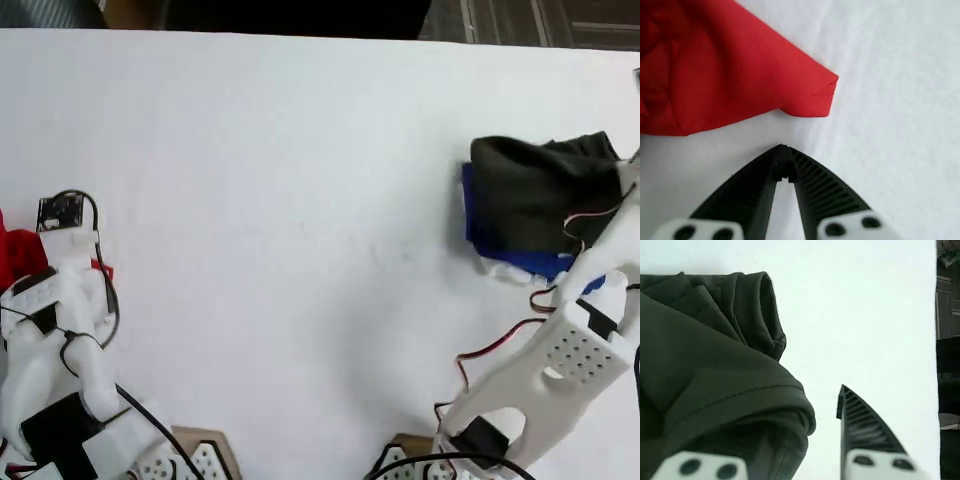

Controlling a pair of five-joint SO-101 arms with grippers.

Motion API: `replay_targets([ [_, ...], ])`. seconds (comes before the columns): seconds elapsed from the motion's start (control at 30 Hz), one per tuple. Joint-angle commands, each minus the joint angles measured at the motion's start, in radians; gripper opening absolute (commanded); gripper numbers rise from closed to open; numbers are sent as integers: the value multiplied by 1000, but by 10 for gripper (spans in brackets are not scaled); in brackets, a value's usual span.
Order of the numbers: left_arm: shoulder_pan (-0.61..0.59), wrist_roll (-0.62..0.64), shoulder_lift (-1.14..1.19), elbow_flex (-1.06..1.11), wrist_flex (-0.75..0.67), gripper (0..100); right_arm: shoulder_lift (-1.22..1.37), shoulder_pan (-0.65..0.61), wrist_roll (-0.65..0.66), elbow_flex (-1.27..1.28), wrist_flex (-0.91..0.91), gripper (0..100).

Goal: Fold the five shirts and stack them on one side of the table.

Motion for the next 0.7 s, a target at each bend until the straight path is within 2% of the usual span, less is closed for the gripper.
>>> replay_targets([
  [0.0, 0, 12, -2, -10, -17, 26, -7, -31, -17, -103, 67, 159],
  [0.33, 0, 12, -2, -10, -17, 26, -2, -84, -17, -101, 131, 163],
  [0.43, 0, 12, -2, -10, -17, 26, -2, -74, -21, -97, 131, 198],
  [0.53, 0, 12, -2, -10, -17, 26, 1, -56, -20, -54, 113, 237],
  [0.67, 0, 12, -2, -10, -17, 26, 64, -24, -23, 12, 12, 237],
])
